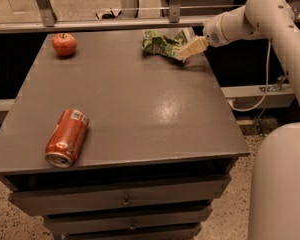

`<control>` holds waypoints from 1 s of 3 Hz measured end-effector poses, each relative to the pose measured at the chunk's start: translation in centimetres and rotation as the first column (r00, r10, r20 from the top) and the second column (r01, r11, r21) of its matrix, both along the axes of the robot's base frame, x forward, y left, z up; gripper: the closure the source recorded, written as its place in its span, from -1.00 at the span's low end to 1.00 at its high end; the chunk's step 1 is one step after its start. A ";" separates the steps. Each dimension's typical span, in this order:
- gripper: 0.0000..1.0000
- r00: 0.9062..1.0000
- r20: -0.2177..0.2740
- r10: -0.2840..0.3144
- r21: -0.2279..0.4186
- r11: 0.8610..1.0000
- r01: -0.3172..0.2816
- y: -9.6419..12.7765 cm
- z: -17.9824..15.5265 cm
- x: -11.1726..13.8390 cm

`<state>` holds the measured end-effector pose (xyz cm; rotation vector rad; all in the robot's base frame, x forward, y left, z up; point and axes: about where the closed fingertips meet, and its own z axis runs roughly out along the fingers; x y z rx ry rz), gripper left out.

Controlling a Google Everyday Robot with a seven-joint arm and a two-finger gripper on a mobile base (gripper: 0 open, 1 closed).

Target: Move green jalapeno chip bag near coke can

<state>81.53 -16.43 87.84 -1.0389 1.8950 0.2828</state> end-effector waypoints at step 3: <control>-0.25 0.991 -0.090 0.095 0.130 0.988 -0.083 5.9 -1.7 0.3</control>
Offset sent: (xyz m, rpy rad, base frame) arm 0.0045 0.0660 -0.0180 0.1409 0.1178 0.1055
